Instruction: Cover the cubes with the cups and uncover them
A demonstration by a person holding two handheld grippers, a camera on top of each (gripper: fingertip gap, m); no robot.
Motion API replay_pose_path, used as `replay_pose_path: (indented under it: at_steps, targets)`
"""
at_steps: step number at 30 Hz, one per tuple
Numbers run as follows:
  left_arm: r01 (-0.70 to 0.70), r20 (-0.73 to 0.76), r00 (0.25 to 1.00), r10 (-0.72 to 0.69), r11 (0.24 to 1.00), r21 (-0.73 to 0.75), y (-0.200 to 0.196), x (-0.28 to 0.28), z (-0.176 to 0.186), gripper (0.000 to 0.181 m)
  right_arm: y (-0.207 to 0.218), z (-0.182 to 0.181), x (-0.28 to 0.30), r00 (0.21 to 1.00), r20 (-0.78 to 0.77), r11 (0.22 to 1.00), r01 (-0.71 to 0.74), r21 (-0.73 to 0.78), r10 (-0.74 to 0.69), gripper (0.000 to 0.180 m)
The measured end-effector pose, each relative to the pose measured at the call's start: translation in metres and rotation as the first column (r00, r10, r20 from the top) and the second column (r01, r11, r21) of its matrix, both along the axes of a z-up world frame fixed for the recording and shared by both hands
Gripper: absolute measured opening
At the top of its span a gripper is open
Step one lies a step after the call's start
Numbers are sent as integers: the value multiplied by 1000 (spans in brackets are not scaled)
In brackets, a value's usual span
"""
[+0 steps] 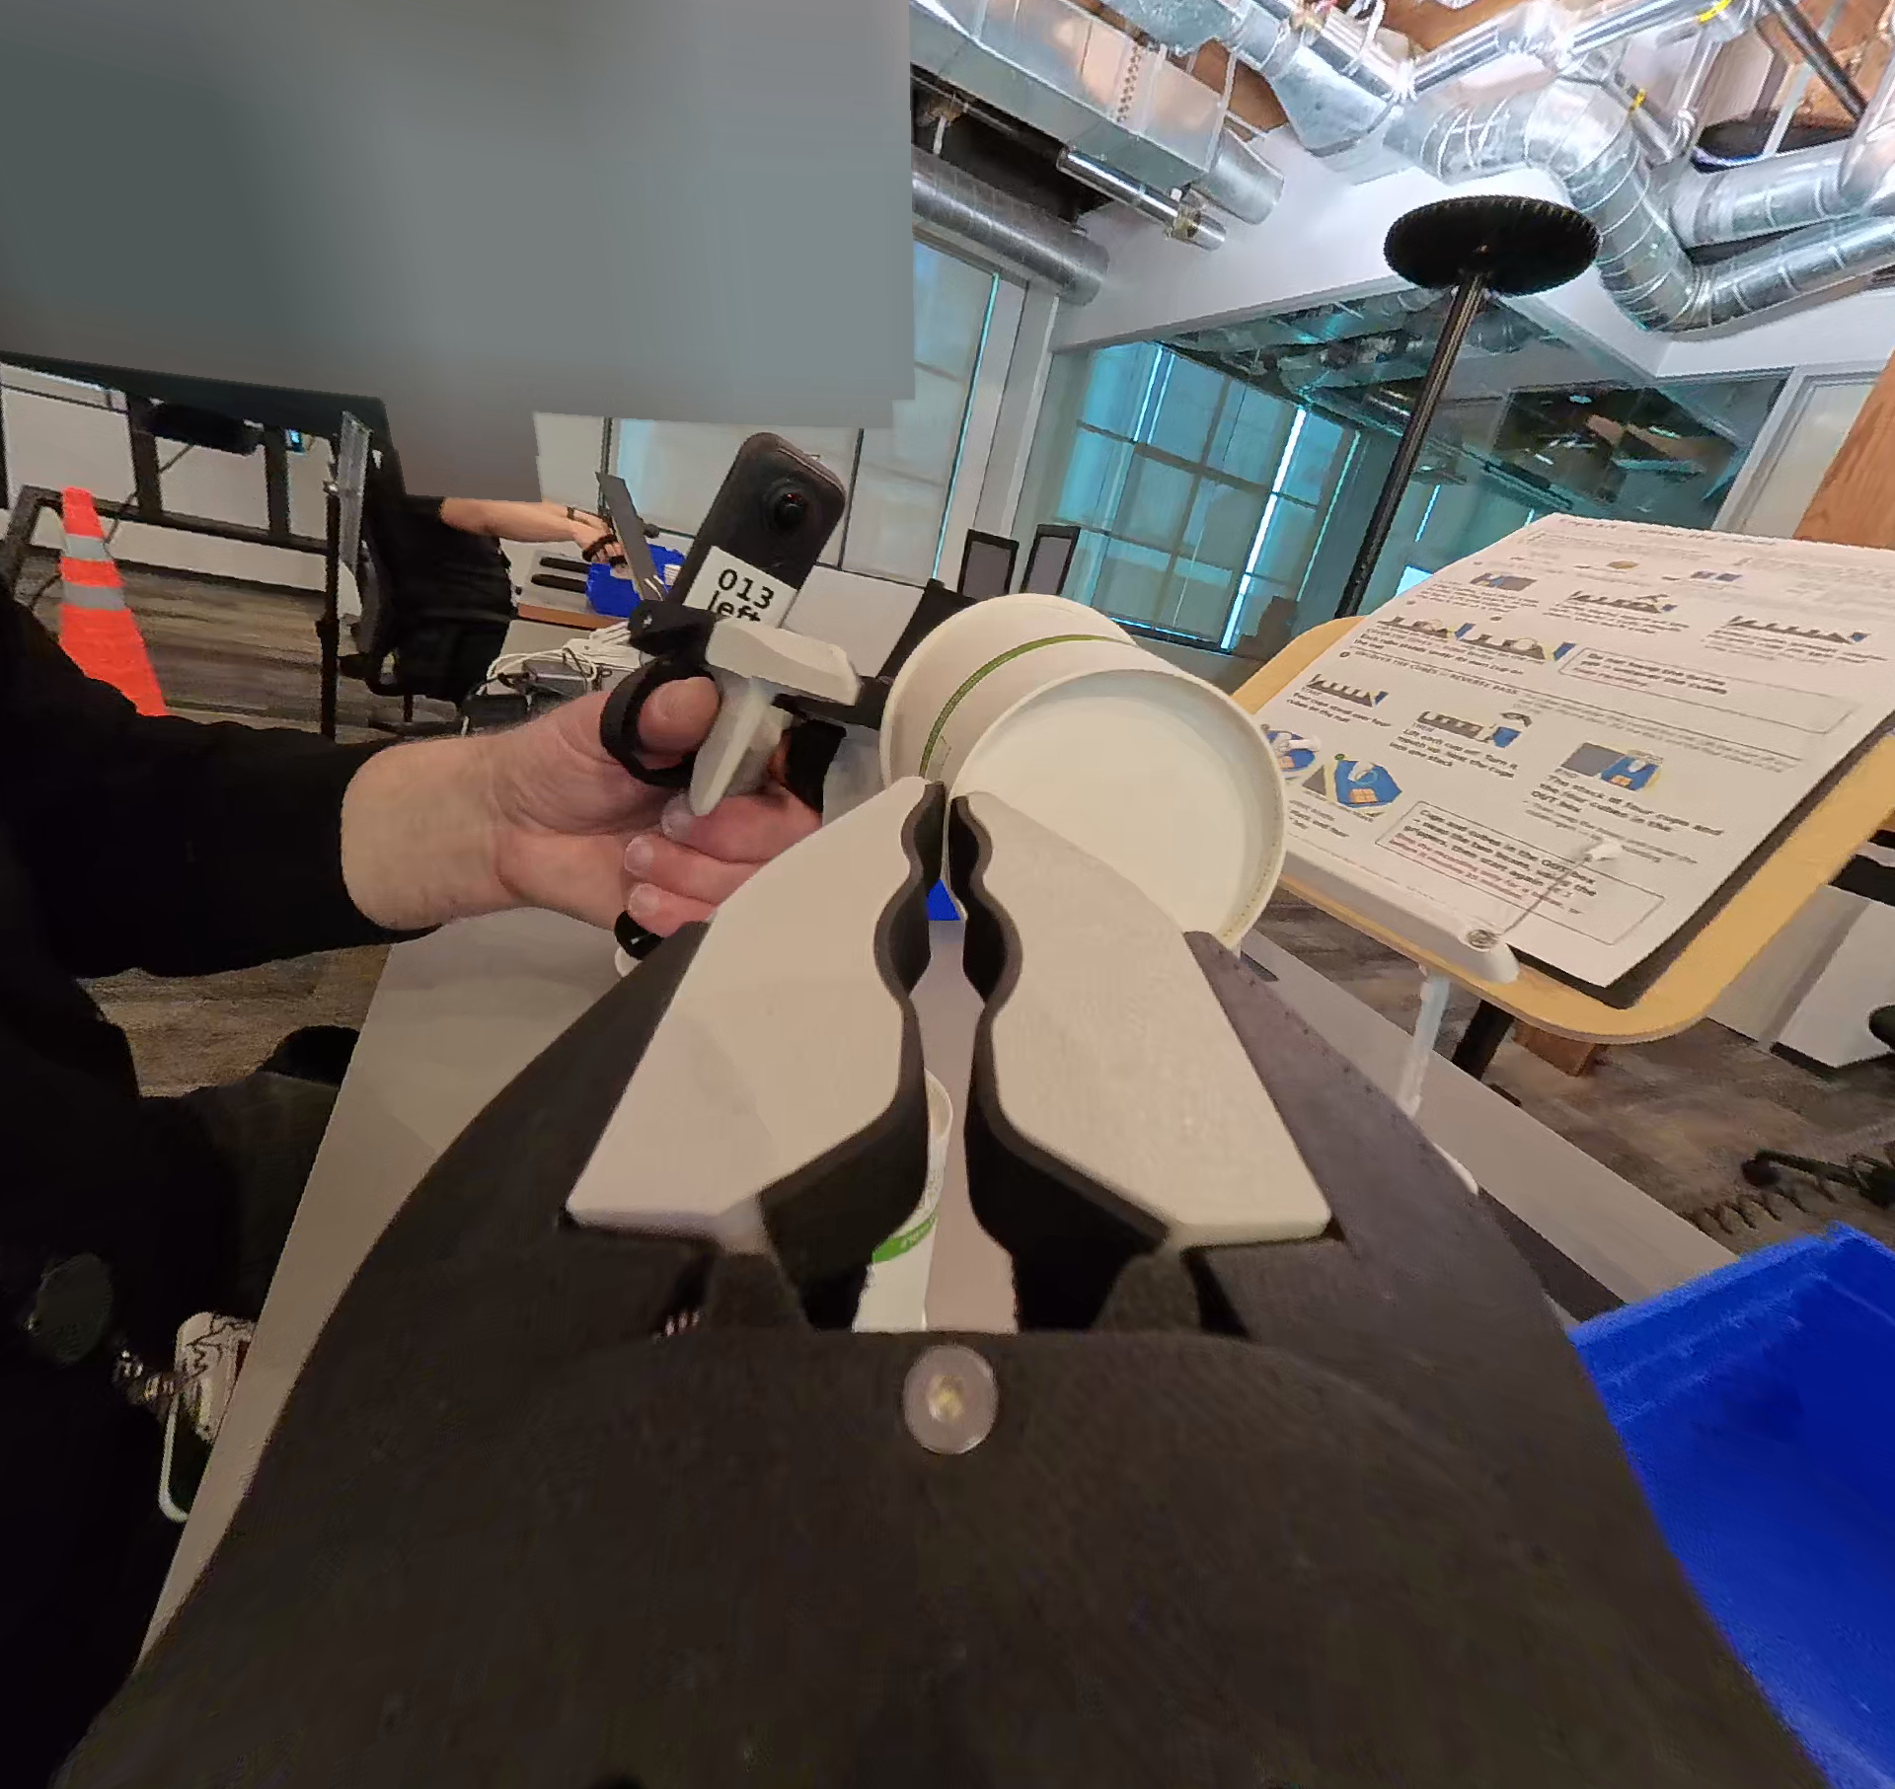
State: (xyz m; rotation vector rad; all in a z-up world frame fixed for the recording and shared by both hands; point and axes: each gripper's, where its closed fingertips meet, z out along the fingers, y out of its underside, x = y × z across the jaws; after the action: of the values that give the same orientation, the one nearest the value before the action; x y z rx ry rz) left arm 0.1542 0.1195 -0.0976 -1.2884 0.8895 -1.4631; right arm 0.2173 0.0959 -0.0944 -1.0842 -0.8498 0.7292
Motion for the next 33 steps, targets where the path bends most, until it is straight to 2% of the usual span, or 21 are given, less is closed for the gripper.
replay_pose_path:
  at_steps: [3,7,8,11,14,17,23,29,31,33]
  targets:
    - [46,56,997,-44,999,-26,-1,1,6,8,-1,-3,-6,1000,-13,1000,-28,-7,28,2]
    - [87,12,996,-87,996,3,-6,1,4,1,6,-8,-2,999,-26,997,-45,-64,44,3]
    - [96,-13,995,-95,995,26,-9,1,3,0,8,-11,0,999,-14,996,-47,-82,46,10]
    - [104,-122,988,-92,990,98,-12,-1,3,0,13,-15,12,997,61,990,-29,-136,37,32]
    - [141,-288,953,-90,977,162,-14,-3,-4,0,8,-5,23,984,172,994,-33,-100,50,31]
    - [192,-487,871,-61,956,223,-14,-4,-18,0,-5,14,16,941,322,995,-100,-25,103,31]
    - [406,-706,694,-145,888,216,-26,-1,-31,0,-21,28,-25,751,582,927,-374,-13,311,32]
    - [598,-751,574,-325,793,114,-51,1,-26,0,-7,19,-51,554,717,854,-509,-112,424,36]
    - [631,-744,555,-372,771,85,-56,2,-24,0,-10,8,-54,468,740,814,-551,-183,483,33]
    - [640,-760,532,-373,765,72,-53,1,-27,0,-15,-4,-54,384,746,771,-579,-266,545,23]
